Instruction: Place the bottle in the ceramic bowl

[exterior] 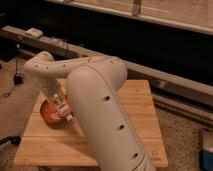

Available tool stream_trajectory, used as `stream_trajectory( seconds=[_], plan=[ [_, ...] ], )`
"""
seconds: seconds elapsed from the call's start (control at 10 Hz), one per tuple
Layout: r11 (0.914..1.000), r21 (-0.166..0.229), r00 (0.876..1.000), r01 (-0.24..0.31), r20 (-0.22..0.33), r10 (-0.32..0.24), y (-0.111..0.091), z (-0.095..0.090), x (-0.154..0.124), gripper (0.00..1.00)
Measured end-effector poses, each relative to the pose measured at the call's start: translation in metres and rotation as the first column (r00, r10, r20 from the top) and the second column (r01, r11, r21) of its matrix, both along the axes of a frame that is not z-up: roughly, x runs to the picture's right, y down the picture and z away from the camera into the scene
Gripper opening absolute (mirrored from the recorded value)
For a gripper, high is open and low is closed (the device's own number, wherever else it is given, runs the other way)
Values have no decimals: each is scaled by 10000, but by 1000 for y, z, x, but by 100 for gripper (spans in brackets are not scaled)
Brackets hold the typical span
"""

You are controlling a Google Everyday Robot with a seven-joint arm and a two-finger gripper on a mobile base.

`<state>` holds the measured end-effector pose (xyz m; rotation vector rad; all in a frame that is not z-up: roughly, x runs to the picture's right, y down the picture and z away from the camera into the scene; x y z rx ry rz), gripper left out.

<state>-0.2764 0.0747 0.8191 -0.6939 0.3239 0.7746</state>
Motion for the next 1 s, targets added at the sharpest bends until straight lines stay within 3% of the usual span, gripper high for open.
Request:
stream_trajectory(
  seconds=[0.5,1.0],
  plan=[
    [9995,50,9989,299,357,-301,7,2,-23,80],
    [9995,110,9989,298,370,-302,6,2,-22,80]
  ],
)
